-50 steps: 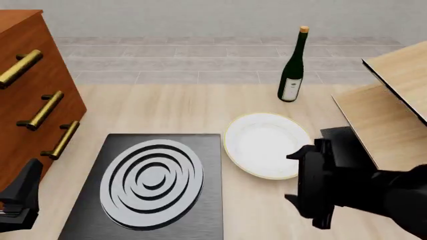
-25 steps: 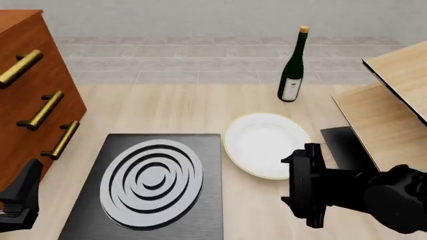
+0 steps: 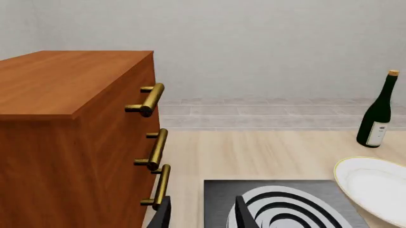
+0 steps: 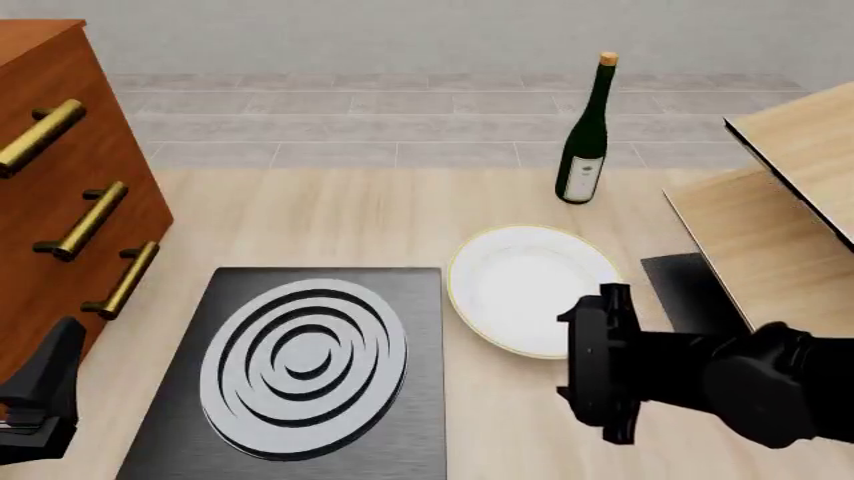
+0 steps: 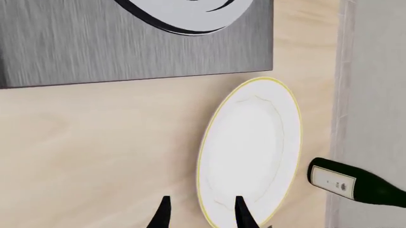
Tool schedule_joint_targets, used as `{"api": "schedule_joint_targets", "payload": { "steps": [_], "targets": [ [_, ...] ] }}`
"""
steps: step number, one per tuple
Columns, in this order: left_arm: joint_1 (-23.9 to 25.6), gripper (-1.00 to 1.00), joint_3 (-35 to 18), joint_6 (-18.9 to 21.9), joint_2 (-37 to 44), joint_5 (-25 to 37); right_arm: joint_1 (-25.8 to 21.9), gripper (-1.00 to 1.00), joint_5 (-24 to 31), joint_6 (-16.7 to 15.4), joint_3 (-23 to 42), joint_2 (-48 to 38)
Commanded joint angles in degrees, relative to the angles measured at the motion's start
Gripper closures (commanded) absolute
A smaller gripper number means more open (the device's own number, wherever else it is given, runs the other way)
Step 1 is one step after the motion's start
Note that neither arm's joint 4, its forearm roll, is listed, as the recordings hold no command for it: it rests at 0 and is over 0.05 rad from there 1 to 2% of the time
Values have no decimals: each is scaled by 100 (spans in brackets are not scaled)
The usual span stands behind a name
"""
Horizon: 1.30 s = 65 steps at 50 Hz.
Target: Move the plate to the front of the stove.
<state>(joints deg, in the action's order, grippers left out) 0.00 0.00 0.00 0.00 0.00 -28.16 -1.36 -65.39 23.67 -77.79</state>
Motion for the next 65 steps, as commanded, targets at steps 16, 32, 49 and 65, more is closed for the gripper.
{"api": "schedule_joint_targets", "payload": {
  "steps": [16,32,49,65],
  "targets": [
    [0,-100,0,0,0,0,45,-100,-164,75,265,-477],
    [0,-100,0,0,0,0,69,-100,-304,62,303,-681],
    [0,-100,0,0,0,0,177,-100,-554,-100,192,-835],
    [0,-100,0,0,0,0,323,-100,-901,-255,180,-1132]
  ]
}}
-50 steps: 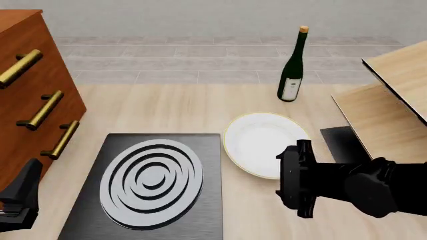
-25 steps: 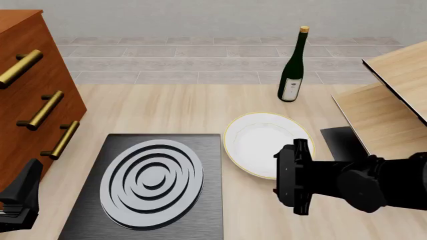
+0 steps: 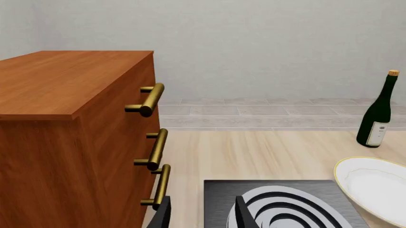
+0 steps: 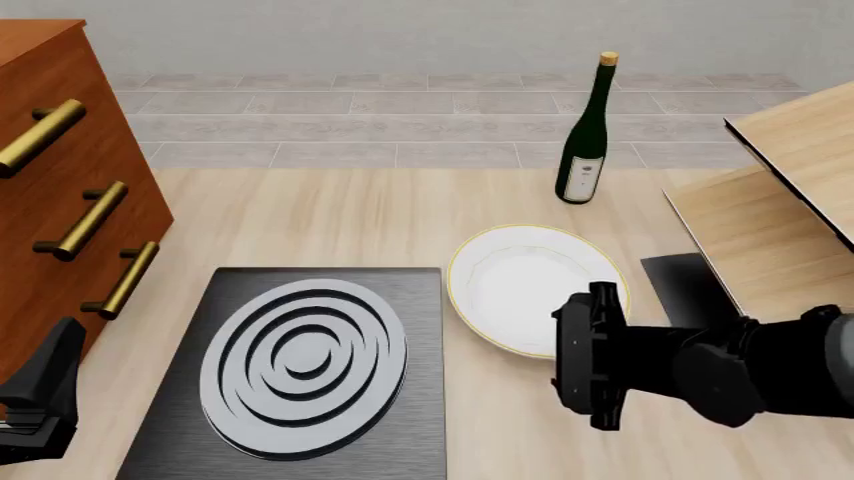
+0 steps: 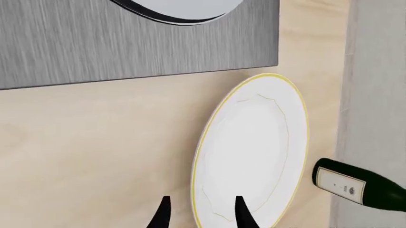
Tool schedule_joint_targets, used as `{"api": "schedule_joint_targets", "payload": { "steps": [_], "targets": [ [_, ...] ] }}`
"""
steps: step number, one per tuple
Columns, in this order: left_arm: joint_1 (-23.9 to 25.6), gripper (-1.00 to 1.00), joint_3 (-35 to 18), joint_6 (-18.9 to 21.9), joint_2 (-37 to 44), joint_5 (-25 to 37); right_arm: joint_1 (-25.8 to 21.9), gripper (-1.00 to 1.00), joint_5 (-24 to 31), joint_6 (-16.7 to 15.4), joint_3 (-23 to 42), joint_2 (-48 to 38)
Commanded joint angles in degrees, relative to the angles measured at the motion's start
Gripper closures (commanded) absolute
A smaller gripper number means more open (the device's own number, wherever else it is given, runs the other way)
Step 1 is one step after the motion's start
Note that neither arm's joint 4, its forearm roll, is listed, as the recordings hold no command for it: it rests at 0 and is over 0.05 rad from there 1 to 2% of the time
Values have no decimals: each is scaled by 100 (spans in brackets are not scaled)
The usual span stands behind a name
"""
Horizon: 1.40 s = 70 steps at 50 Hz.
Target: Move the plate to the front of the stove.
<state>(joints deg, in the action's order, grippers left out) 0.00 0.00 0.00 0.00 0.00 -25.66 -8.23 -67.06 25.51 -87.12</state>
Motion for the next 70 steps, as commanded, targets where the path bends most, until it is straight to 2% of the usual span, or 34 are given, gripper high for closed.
{"api": "schedule_joint_targets", "payload": {
  "steps": [1,20,45,58,59,60,70],
  "targets": [
    [0,-100,0,0,0,0,111,-100,-263,-130,-34,-208],
    [0,-100,0,0,0,0,236,-100,-585,-244,26,-564],
    [0,-100,0,0,0,0,362,-100,-599,-296,91,-650],
    [0,-100,0,0,0,0,557,-100,-814,-466,50,-746],
    [0,-100,0,0,0,0,622,100,-899,-523,19,-751],
    [0,-100,0,0,0,0,704,100,-1025,-620,-34,-771],
    [0,-100,0,0,0,0,618,100,-956,-665,79,-821]
  ]
}}
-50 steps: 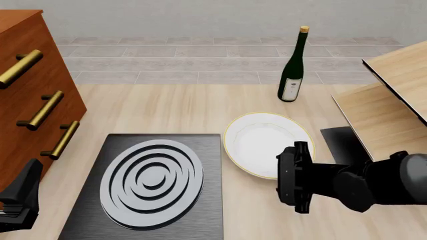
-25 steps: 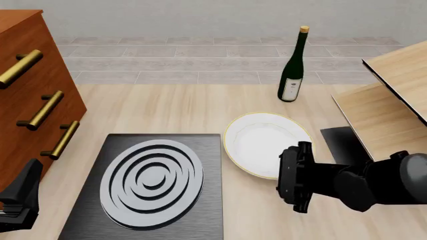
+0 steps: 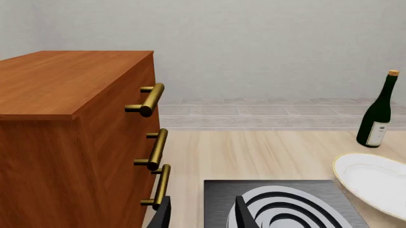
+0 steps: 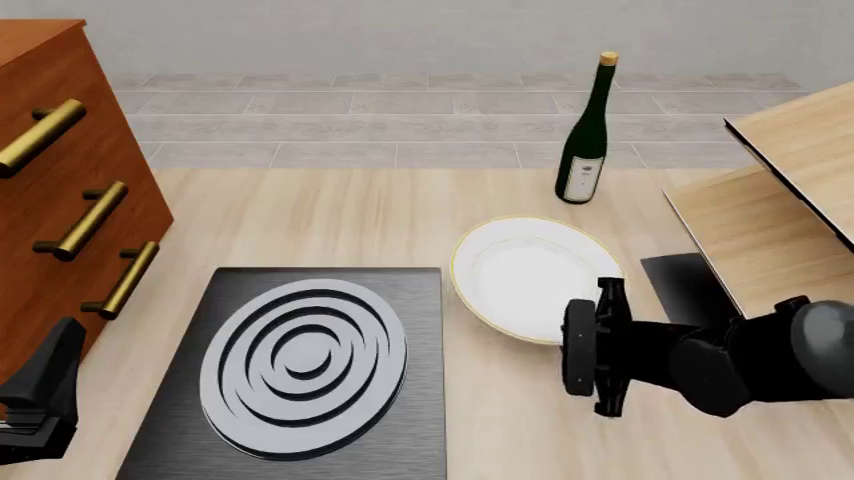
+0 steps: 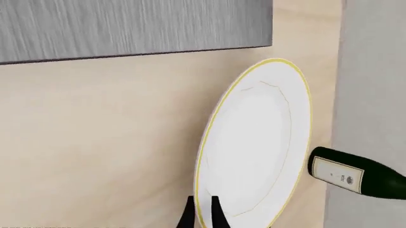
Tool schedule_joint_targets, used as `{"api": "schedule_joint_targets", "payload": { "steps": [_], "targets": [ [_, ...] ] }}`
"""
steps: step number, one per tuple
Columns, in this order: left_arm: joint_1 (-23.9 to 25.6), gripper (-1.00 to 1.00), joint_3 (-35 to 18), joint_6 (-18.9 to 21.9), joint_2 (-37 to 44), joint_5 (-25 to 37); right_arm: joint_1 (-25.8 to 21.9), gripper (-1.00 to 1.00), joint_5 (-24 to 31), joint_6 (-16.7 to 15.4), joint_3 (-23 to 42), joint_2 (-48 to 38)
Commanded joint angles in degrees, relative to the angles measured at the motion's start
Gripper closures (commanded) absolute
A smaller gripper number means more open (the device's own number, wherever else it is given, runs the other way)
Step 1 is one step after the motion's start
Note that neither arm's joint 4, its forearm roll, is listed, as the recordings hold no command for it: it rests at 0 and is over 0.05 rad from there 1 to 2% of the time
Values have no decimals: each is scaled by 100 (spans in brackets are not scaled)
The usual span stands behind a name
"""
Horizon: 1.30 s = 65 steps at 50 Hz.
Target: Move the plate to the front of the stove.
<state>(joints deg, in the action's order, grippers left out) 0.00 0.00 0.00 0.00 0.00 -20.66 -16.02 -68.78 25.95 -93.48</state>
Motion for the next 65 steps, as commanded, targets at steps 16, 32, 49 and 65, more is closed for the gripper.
{"api": "schedule_joint_targets", "payload": {
  "steps": [16,32,49,65],
  "targets": [
    [0,-100,0,0,0,0,-23,100,-413,-685,-83,60],
    [0,-100,0,0,0,0,19,100,-829,-1020,-304,228],
    [0,-100,0,0,0,0,437,100,-2305,-1883,-942,148],
    [0,-100,0,0,0,0,458,100,-3144,-2147,-910,203]
  ]
}}
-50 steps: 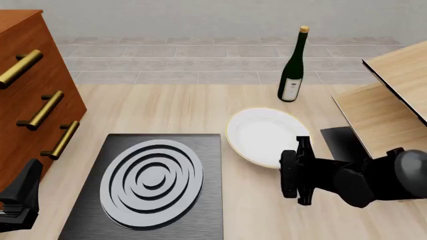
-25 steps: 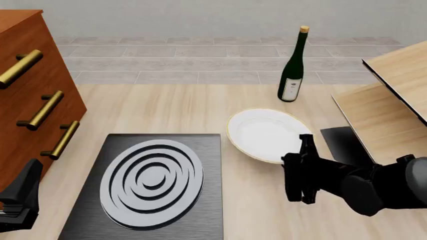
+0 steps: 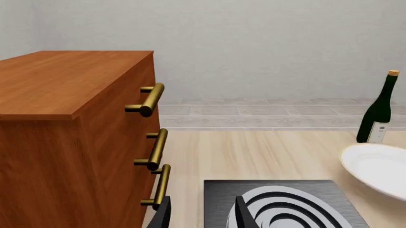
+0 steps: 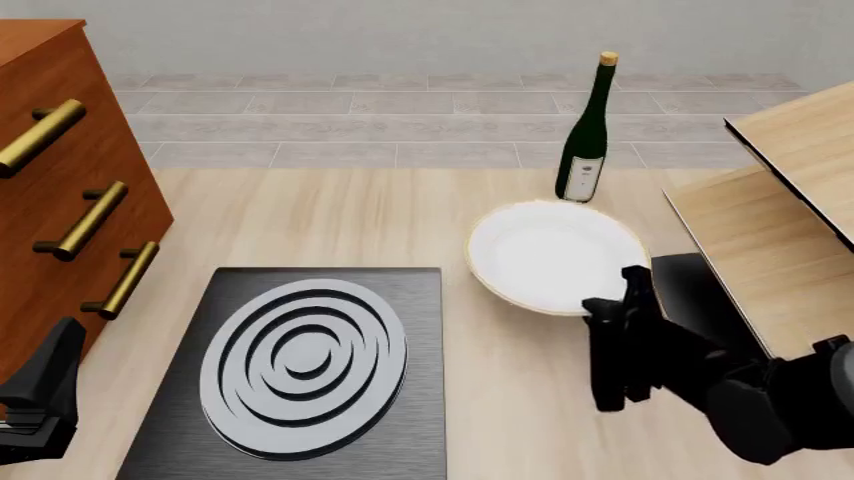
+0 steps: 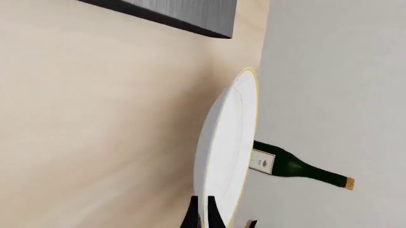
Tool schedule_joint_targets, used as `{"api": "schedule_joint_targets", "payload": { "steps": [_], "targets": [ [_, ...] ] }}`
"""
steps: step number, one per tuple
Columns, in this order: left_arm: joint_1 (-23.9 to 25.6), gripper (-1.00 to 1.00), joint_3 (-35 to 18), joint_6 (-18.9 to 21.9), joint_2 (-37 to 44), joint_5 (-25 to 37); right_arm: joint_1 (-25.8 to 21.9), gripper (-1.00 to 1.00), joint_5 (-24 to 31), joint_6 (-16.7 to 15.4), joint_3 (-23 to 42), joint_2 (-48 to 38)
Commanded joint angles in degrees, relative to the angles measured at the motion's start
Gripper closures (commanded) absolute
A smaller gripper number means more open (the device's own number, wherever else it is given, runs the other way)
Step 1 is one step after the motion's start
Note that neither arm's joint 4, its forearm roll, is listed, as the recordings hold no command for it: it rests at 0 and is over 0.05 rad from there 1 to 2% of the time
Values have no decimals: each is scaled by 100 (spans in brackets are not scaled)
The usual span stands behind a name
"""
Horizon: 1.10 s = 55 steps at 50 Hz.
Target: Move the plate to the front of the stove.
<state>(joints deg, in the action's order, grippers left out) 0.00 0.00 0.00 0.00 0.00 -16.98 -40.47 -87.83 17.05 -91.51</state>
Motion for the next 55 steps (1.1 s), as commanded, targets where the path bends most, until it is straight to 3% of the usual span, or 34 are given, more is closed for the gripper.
{"api": "schedule_joint_targets", "payload": {
  "steps": [1,6,23,55],
  "targets": [
    [0,-100,0,0,0,0,91,100,-655,-230,-1,18],
    [0,-100,0,0,0,0,101,100,-968,-340,8,-18],
    [0,-100,0,0,0,0,-111,100,-935,-206,305,97],
    [0,-100,0,0,0,0,-1156,100,539,-114,1577,437]
  ]
}}
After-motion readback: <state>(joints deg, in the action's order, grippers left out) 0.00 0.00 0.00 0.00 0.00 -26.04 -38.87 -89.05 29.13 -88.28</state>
